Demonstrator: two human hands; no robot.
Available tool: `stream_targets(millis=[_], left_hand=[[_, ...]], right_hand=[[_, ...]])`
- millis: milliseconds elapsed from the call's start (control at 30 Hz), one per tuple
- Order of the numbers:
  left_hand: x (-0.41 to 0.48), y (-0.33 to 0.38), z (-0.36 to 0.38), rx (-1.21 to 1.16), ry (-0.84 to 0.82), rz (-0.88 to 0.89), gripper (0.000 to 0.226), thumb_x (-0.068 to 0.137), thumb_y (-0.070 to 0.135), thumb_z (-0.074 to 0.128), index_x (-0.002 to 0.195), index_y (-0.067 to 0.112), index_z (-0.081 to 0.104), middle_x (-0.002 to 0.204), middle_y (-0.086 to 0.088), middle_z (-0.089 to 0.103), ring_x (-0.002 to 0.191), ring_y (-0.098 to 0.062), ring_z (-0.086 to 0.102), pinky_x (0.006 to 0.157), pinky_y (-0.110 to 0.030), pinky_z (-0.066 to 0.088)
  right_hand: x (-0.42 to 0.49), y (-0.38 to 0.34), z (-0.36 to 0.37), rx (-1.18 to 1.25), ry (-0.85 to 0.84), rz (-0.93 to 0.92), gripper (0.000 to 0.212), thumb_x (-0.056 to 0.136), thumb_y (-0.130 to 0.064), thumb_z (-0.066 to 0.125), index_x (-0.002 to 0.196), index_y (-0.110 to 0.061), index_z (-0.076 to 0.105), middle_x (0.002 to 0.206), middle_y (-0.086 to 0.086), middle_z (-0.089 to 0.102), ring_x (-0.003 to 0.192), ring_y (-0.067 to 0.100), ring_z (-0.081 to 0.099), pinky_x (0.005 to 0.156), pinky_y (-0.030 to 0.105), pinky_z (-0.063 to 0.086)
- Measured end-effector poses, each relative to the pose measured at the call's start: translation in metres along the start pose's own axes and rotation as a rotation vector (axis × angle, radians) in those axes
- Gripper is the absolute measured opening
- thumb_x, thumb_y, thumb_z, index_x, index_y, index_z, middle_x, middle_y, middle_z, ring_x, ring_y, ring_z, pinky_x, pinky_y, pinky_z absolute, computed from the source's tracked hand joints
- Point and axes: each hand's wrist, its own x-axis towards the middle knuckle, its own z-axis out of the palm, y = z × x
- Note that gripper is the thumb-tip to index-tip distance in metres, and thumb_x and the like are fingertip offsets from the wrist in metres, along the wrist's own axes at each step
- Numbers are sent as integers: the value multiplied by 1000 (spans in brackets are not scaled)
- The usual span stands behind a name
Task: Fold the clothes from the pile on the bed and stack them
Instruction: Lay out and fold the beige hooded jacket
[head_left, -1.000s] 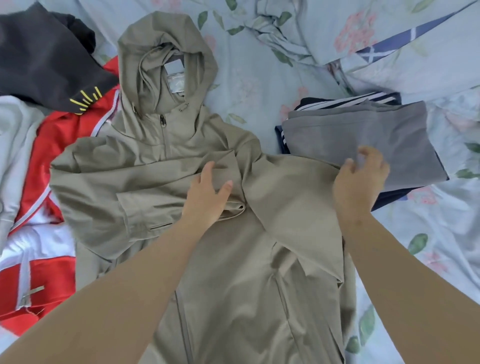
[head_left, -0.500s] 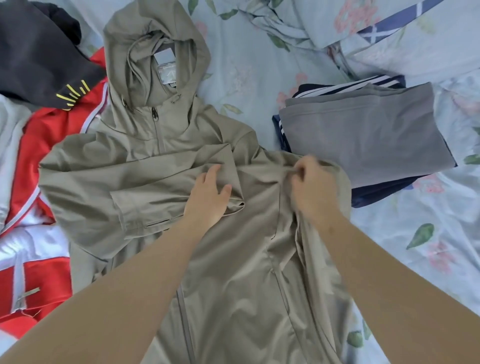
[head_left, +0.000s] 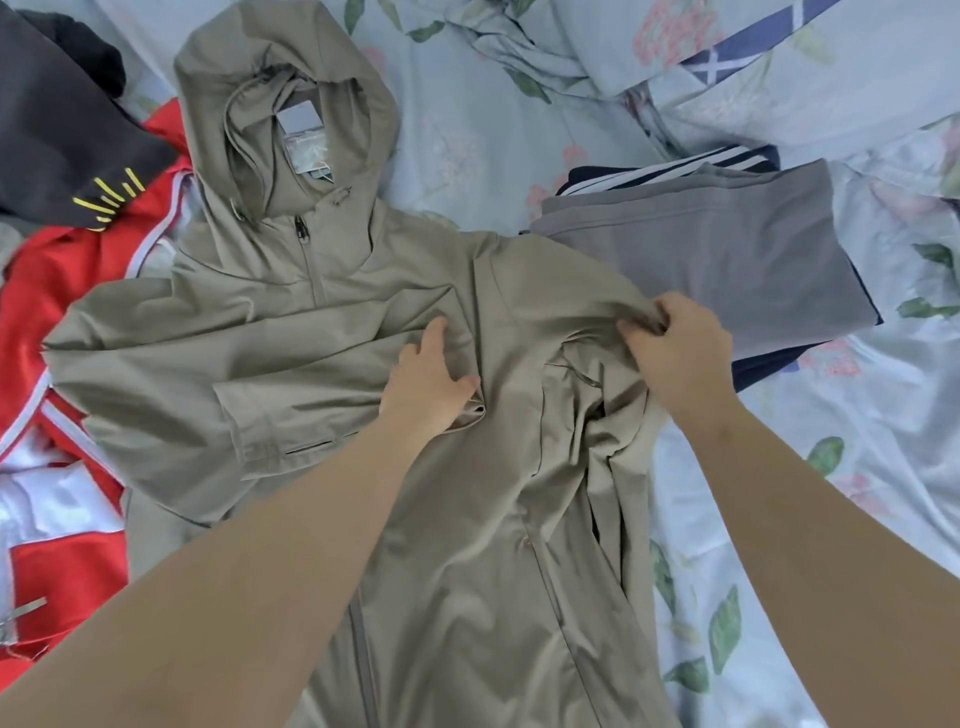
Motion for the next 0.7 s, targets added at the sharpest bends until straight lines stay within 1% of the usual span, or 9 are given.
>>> stream_targets(millis=[133,200,267,333,433,500,567,667,700], left_hand=[[0,8,10,-83,-251,180,80,87,35,60,150,31,11,149,-5,30,135,-23,35,110,-42,32],[-9,10,17,184,-262,261,86,86,38,62,151,25,8,154,-1,21,140,-21,26,113,-41,28],[-17,6,24,467,-51,300,79,85,36,63,149,24,18,151,-3,26,136,-25,30,108,-38,32],[-23,1,24,493,150,207,54,89,27,58,138,23,37,136,-6,42,124,-29,41,96,-38,37],[-23,3,19,158,305,124,22,94,16,50,115,11,55,111,-11,58,105,-30,52,81,-36,39],[-25,14,14,-56,398,204,17,95,14,51,108,7,58,104,-9,61,98,-24,54,76,-26,35],[-24,23,14,-101,315,313,18,94,15,53,109,7,59,105,-6,62,98,-19,54,77,-22,34],[-24,21,26,203,-64,309,38,95,33,51,130,19,49,131,0,51,122,-21,47,99,-36,38],[-27,20,28,228,-85,284,44,95,36,49,135,21,43,137,2,45,128,-20,42,103,-40,36]], right_hand=[[1,-6,-9,319,224,60,15,90,-17,54,105,-19,57,77,-11,51,71,4,49,57,4,34],[-10,-8,-8,411,218,39,26,85,-20,64,107,-22,49,80,-11,50,68,-6,49,62,2,34],[-25,1,0,339,167,45,48,76,-32,75,111,-18,45,93,-5,47,81,3,48,74,13,37],[-38,16,7,154,88,82,56,70,-40,78,107,-12,47,99,-1,45,89,16,46,79,28,40],[-43,30,6,94,-85,83,26,82,-30,68,82,-14,48,80,-1,51,74,17,49,60,19,37],[-40,31,-1,213,-68,117,24,90,-25,60,75,-17,43,70,-6,46,66,11,44,54,16,32],[-33,27,-10,380,44,150,20,92,-27,57,83,-13,45,71,-8,44,70,14,43,57,19,33],[-24,20,-23,351,115,94,21,91,-32,58,89,-14,49,71,-10,47,80,18,47,64,26,35],[-23,18,-28,332,103,79,21,89,-34,60,91,-16,50,73,-11,49,84,18,50,70,26,37]])
